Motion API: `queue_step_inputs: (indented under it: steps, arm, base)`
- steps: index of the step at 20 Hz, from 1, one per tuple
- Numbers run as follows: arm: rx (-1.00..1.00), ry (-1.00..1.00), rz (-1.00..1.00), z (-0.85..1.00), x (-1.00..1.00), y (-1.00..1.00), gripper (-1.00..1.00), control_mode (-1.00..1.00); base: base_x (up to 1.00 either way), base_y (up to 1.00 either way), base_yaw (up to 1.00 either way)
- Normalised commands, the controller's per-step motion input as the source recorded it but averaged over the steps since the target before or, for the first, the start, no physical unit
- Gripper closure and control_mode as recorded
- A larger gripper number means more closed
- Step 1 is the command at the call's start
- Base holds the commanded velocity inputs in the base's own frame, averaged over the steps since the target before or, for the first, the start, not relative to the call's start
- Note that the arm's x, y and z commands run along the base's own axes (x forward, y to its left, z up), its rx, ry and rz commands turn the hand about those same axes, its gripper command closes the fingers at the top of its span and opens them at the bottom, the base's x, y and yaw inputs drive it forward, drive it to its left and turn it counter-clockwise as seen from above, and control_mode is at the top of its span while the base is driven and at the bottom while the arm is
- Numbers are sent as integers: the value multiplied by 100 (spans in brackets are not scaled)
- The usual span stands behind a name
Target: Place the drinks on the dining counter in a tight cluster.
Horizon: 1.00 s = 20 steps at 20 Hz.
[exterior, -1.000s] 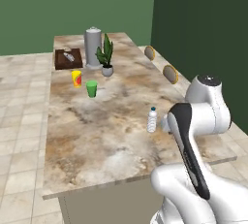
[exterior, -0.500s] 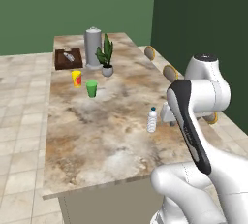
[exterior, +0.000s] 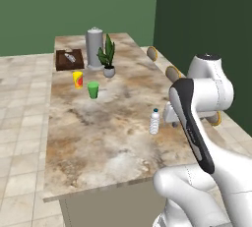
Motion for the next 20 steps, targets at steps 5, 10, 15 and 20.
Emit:
queue_step_inputs:
  steps: [5, 10, 15, 20]
  arm:
    - [0, 0, 0, 0, 0, 0, -100, 100]
    - [0, 0, 0, 0, 0, 0, -100, 100]
    - [0, 0, 0, 0, 0, 0, -100, 100]
    - [0, 0, 0, 0, 0, 0, -100, 100]
  base:
    - [-58, 19, 4]
    - [-48, 80, 36]
    - [0, 99, 67]
    - [-3, 72, 84]
